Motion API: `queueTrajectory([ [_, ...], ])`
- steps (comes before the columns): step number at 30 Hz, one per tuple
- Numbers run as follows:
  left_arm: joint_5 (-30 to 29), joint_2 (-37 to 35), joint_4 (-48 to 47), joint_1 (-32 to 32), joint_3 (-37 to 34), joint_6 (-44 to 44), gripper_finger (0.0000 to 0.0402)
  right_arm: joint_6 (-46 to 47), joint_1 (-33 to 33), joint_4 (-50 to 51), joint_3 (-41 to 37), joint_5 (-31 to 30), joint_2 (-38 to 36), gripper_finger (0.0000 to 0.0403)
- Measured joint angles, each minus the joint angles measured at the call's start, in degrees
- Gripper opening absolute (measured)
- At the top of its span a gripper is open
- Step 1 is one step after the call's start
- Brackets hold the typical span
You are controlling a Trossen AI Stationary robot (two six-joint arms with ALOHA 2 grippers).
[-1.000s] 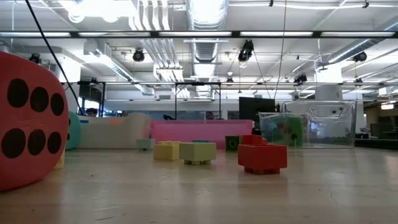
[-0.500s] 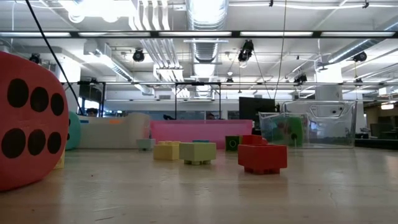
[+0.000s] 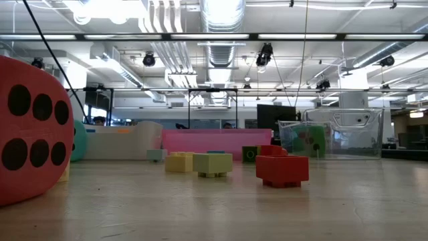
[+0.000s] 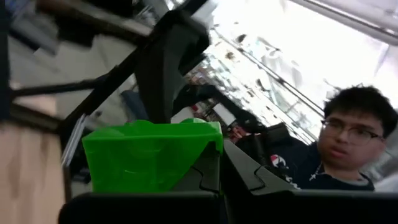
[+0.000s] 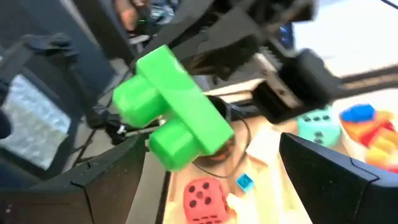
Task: Pick & Place Toys
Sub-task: Put the green game piece into the white bin
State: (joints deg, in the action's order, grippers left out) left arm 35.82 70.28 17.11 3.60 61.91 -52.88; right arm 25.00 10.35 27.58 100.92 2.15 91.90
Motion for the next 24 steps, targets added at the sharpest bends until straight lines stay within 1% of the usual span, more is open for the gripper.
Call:
queueTrajectory([
  [4,-1.5,-2.3,-9.2,-1.3,0.0,-0.8,0.0000,3.7,0.0,6.6,0.0,-4.3,-0.9,0.0362],
  [8,-5.8,-5.0,-21.2,-3.6,0.0,-0.2,0.0000,8.2,0.0,16.0,0.0,-6.8,-1.5,0.0362],
  [12,-14.5,-7.1,-36.5,-6.9,0.1,1.0,0.0000,12.9,0.5,25.7,0.0,-8.8,-1.4,0.0362],
  [15,-21.7,-7.2,-50.5,-10.0,0.0,2.8,0.0000,16.2,1.5,31.4,-0.1,-11.4,-1.1,0.0362],
  [19,-31.1,-4.9,-65.9,-14.6,0.0,4.3,0.0000,19.2,3.4,33.9,-1.2,-14.6,-1.0,0.0362],
  [21,-33.6,-3.3,-70.8,-18.0,0.0,4.8,0.0000,19.9,4.5,34.0,-1.7,-16.0,-0.9,0.0362],
  [24,-37.8,-1.0,-74.7,-23.3,-0.1,6.9,0.0000,21.0,5.9,33.8,-2.9,-17.3,-0.9,0.0362],
])
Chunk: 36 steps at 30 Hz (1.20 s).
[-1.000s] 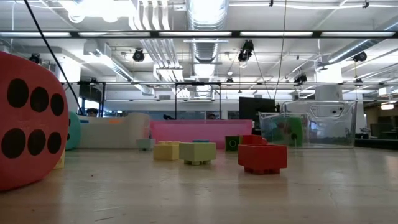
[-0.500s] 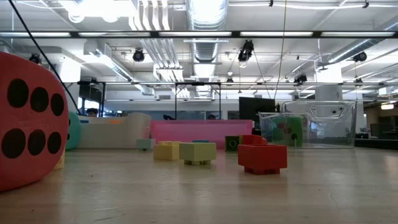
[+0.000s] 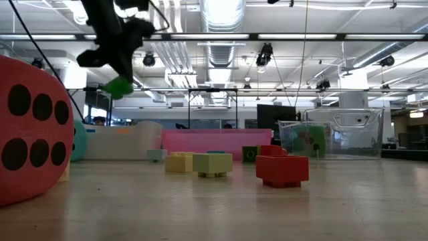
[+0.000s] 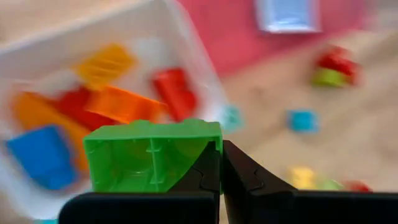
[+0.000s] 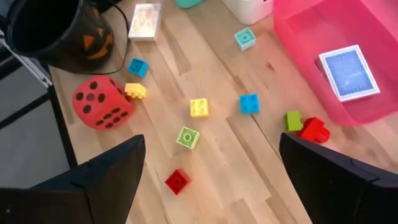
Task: Pick & Place Toys
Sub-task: Put the green game piece into the white bin
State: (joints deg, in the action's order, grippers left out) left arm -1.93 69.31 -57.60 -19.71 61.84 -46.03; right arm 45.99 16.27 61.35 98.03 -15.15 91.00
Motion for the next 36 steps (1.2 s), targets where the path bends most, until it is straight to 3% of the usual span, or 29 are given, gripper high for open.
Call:
queueTrajectory([
  [9,-2.7,10.8,-0.8,-13.3,0.0,6.0,0.0000,4.8,2.9,-0.3,-4.9,-0.1,0.0,0.0362],
  [20,-3.1,20.0,-0.8,-14.2,0.0,7.7,0.0000,7.0,5.2,-0.4,-6.0,0.0,0.1,0.0362],
  [36,-2.7,21.2,-1.1,-15.9,-0.4,11.4,0.0000,7.0,5.3,-0.4,-6.0,-0.4,0.1,0.0362],
])
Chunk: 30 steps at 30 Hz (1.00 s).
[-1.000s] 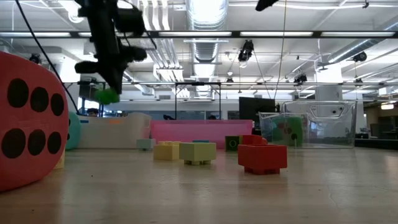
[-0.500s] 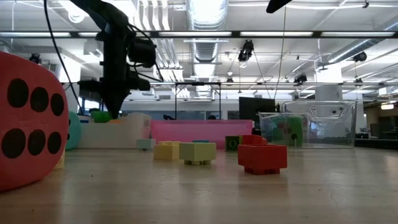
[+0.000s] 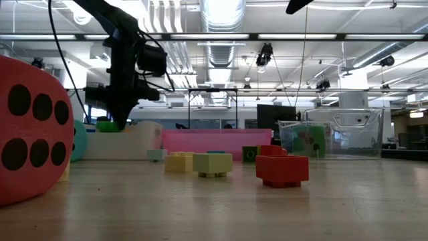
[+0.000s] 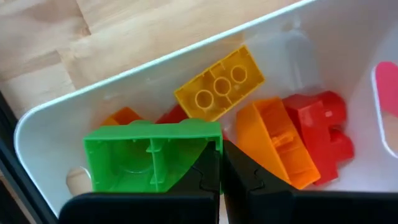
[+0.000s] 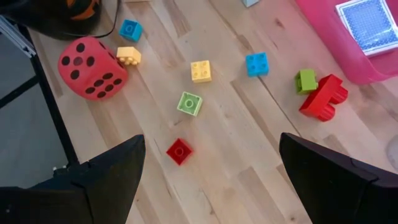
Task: Pick & Place Toys
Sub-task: Put the green game piece into the white bin, then put the red dice into the transparent bin
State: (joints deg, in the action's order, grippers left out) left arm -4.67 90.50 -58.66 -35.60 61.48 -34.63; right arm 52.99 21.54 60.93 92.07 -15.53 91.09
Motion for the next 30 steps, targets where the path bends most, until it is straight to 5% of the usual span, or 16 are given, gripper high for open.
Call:
queueTrajectory([
  [16,2.0,0.0,-0.5,0.0,0.0,1.5,0.0008,-0.6,0.0,0.0,0.0,-0.8,0.0,0.0362],
  [30,5.1,-0.1,-2.1,0.0,0.0,4.7,0.0170,-1.8,0.0,0.0,0.0,-1.0,0.0,0.0362],
])
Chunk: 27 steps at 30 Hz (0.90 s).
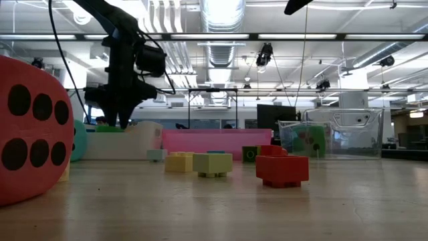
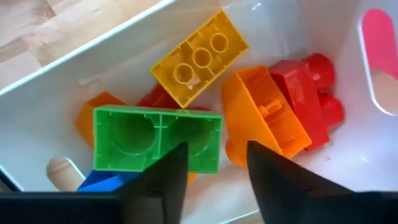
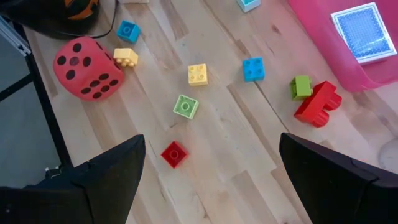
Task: Pick & Place Toys
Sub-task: Put the red dice into the transparent bin
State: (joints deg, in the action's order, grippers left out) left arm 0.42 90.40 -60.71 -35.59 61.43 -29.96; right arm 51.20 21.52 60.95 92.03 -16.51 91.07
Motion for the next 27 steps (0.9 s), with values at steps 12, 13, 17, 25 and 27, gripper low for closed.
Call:
queueTrajectory([
  [12,1.3,-0.3,-2.8,0.0,0.0,0.2,0.0297,-1.1,0.0,0.0,0.0,0.0,0.0,0.0362],
  [13,1.4,-0.3,-3.0,0.0,0.0,0.2,0.0303,-1.3,0.0,0.0,0.0,0.0,0.0,0.0362],
  [17,2.3,-0.3,-5.2,0.1,1.3,0.2,0.0315,-1.5,0.0,0.1,0.0,-0.1,0.0,0.0362],
  [25,1.8,-0.3,-11.3,3.0,8.3,-0.1,0.0317,-1.9,0.0,0.1,0.0,-0.1,0.0,0.0362],
  [27,1.5,-0.3,-12.2,4.9,10.3,-0.1,0.0317,-1.9,0.0,0.1,0.0,-0.1,0.0,0.0362],
])
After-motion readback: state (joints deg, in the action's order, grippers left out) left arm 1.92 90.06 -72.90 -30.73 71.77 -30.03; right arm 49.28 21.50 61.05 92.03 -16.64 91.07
